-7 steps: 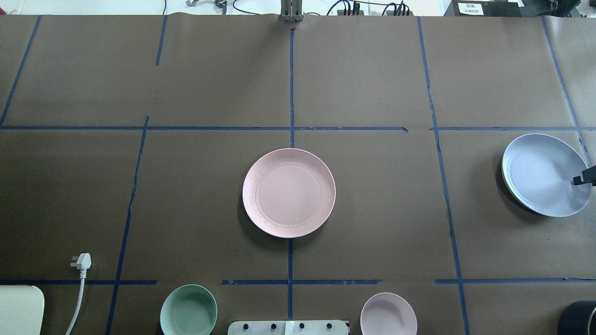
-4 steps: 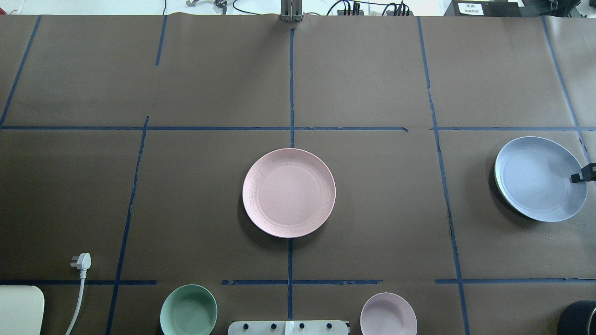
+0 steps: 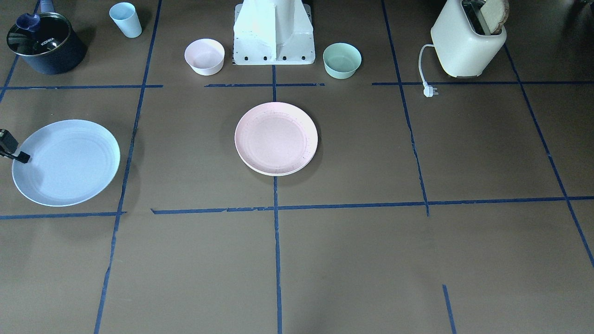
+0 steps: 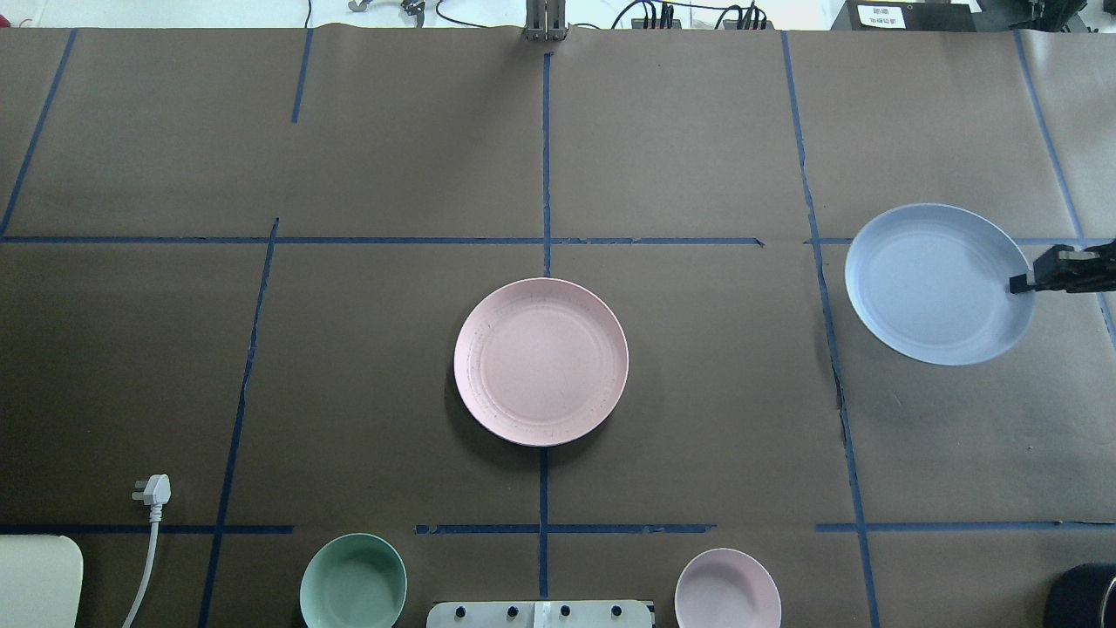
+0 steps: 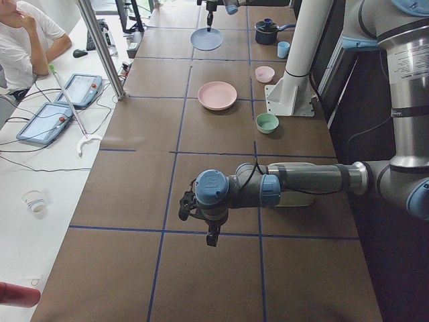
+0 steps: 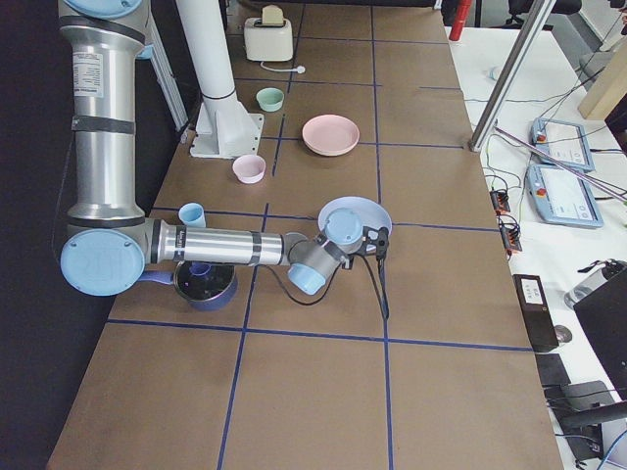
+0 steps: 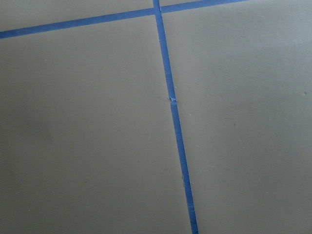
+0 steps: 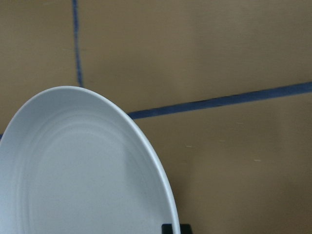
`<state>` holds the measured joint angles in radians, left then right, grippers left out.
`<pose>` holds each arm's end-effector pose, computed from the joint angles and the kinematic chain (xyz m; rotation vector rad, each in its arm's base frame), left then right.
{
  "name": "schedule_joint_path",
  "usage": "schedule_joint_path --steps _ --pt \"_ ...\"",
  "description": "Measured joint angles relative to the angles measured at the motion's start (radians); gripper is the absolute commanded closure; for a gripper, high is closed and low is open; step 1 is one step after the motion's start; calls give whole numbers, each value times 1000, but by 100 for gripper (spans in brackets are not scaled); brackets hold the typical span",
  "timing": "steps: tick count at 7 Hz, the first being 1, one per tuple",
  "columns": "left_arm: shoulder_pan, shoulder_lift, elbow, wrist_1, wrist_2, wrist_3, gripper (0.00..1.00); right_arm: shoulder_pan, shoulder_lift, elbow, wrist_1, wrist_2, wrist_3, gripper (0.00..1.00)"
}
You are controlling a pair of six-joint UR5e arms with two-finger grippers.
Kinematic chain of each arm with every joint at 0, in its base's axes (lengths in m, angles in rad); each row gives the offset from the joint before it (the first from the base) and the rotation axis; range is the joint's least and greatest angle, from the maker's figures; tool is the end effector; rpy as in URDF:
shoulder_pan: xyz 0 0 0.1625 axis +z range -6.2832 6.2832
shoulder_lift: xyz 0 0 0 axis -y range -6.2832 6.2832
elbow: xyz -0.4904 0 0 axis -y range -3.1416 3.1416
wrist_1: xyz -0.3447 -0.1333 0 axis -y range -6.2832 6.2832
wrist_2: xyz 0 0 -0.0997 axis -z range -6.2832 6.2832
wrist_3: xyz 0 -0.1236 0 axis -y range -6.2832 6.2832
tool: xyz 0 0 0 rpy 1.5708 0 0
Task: Stack three plates with pink and blue
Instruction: 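Lift the light blue plate with the right gripper and lower it onto the pink plate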
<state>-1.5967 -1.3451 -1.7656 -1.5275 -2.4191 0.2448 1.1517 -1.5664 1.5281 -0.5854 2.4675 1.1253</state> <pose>-0.0491 -0.3270 0.7400 0.0454 0.8507 0.1741 -0.1567 -0.4419 0.6302 0.0538 -1.1987 0.1955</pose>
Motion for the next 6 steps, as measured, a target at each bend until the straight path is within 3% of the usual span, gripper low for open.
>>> schedule_joint_path --steps 1,3,6 --pt "1 0 0 0 0 -2 0 -68 66 41 -1 -27 149 100" --pt "1 -2 5 1 1 -5 0 -240 186 122 -70 -164 369 100" --pt "1 -6 15 1 -1 -6 0 -482 360 248 -396 -417 462 100"
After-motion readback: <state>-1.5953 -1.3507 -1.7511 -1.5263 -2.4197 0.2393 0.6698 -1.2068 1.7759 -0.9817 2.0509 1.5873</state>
